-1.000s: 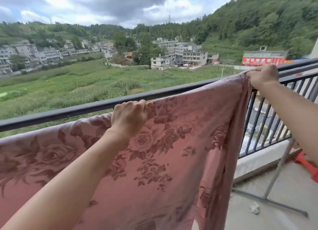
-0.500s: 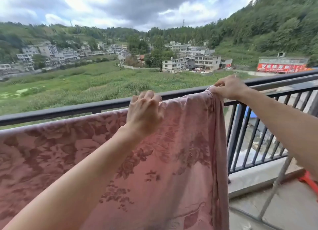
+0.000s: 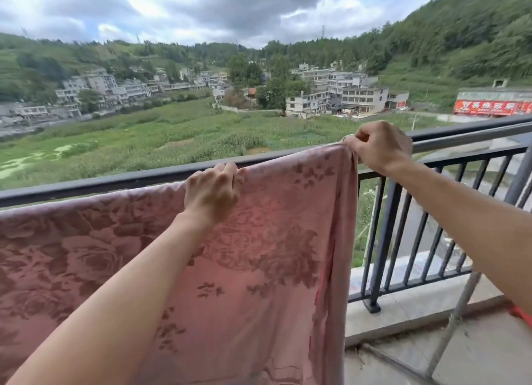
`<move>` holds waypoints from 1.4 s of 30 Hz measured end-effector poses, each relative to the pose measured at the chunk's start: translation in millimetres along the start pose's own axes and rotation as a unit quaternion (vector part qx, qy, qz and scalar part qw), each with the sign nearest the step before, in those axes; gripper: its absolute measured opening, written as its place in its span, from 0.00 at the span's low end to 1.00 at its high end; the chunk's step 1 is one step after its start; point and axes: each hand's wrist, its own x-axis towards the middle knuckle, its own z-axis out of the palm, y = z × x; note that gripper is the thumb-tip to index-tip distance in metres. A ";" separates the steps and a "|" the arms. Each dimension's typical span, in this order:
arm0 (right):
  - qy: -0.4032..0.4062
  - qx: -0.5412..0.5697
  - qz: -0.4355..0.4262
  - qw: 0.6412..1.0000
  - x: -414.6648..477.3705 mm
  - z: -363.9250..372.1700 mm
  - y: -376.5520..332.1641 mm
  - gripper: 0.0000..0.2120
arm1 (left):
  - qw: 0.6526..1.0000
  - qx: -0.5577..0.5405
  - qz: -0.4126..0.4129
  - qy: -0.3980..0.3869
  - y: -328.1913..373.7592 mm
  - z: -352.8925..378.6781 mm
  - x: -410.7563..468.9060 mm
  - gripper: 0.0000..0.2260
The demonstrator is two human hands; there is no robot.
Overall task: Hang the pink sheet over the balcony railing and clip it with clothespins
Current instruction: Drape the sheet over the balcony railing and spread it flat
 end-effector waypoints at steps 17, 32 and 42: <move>-0.014 0.042 0.071 0.997 13.3 -2.4 62.6 0.15 | 0.994 -0.060 0.089 -0.029 101.5 18.9 46.4 0.16; -0.016 0.031 0.180 0.983 44.2 -30.0 160.5 0.22 | 0.996 -0.042 0.082 -0.014 134.9 34.3 61.2 0.18; 0.061 -0.012 0.147 0.987 118.8 -89.7 266.6 0.13 | 0.999 0.026 0.047 0.003 203.8 61.9 76.3 0.23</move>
